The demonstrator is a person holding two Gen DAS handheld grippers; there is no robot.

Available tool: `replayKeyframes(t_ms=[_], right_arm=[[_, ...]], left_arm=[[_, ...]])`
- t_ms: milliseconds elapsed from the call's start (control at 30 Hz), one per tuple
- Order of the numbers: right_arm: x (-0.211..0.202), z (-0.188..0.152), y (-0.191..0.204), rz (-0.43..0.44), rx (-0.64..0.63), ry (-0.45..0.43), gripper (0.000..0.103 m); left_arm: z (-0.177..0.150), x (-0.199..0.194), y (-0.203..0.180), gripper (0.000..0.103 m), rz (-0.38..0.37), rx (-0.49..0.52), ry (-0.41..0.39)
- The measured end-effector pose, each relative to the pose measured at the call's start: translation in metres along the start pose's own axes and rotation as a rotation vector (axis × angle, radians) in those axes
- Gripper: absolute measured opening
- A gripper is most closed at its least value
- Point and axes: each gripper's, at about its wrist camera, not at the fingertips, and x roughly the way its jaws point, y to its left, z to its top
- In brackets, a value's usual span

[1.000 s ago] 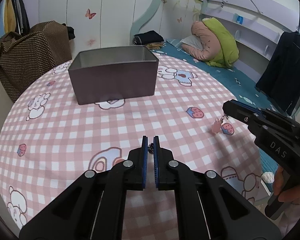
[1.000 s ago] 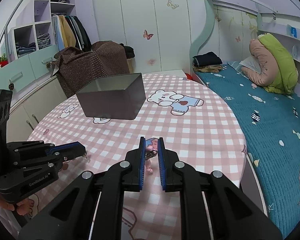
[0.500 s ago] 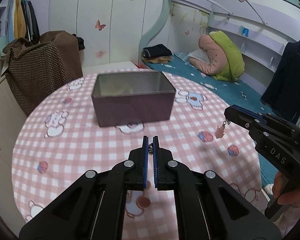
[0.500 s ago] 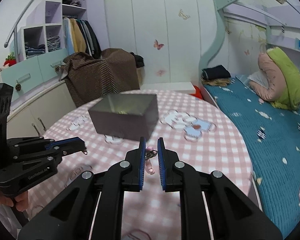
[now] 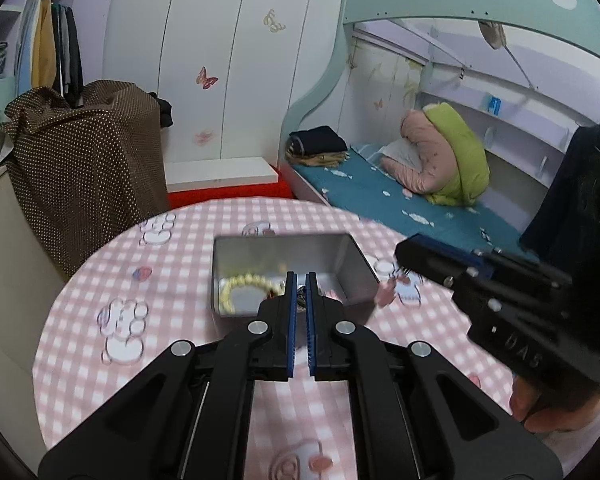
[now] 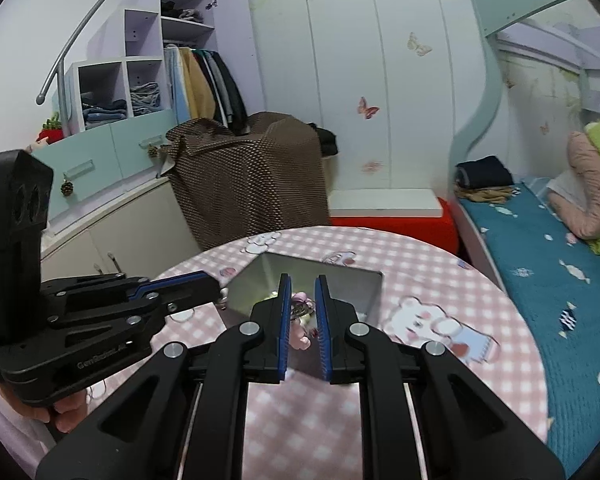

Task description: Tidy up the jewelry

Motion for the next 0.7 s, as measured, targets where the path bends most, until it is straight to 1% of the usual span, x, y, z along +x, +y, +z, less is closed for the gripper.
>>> replayKeyframes(t_ms=[133, 233, 267, 300, 333, 367, 400, 433, 467, 500, 533, 567, 667, 700], right_arm=[[0.016, 0.009, -0.006, 0.041, 0.017, 0.019, 0.012], [0.023, 0.013, -0.012, 0.045, 0.034, 0.028, 0.014], [0.024, 0.013, -0.014, 0.04, 0.038, 0.031, 0.019], [0.024, 0.013, -0.016, 0.036, 0.041, 0.033, 0.026], [0.023, 0.012, -0.017, 0.03, 0.043, 0.03, 0.034], [0.023, 0.012, -0.018, 0.018, 0.045, 0.029, 0.04], [0.021, 0.011, -0.019, -0.004, 0.052, 0.027, 0.053], [0.017, 0.011, -0.021, -0.019, 0.057, 0.022, 0.058], [0.013, 0.01, -0.021, -0.029, 0.066, 0.013, 0.058], [0.011, 0.01, -0.021, -0.03, 0.069, 0.01, 0.058], [0.004, 0.01, -0.019, -0.043, 0.072, -0.003, 0.059], [0.0, 0.01, -0.019, -0.057, 0.07, -0.012, 0.059], [-0.022, 0.01, -0.012, -0.104, 0.061, -0.061, 0.068], [-0.033, 0.01, -0.008, -0.122, 0.062, -0.084, 0.072]], left_arm=[[0.012, 0.017, 0.013, 0.004, -0.047, -0.052, 0.01], [0.017, 0.033, 0.021, 0.005, -0.034, -0.069, 0.033], [0.017, 0.036, 0.023, 0.005, -0.024, -0.071, 0.038], [0.017, 0.038, 0.026, 0.01, -0.015, -0.072, 0.042], [0.017, 0.04, 0.027, 0.023, -0.001, -0.07, 0.045], [0.016, 0.04, 0.028, 0.029, 0.01, -0.069, 0.043], [0.015, 0.04, 0.029, 0.043, 0.021, -0.068, 0.042], [0.015, 0.039, 0.029, 0.048, 0.04, -0.064, 0.042], [0.014, 0.037, 0.028, 0.048, 0.052, -0.059, 0.039], [0.013, 0.036, 0.028, 0.051, 0.059, -0.055, 0.038], [0.012, 0.033, 0.025, 0.06, 0.074, -0.045, 0.033], [0.012, 0.029, 0.023, 0.064, 0.09, -0.036, 0.026], [0.011, 0.012, 0.014, 0.069, 0.119, -0.012, -0.008], [0.011, 0.004, 0.01, 0.075, 0.13, -0.004, -0.024]])
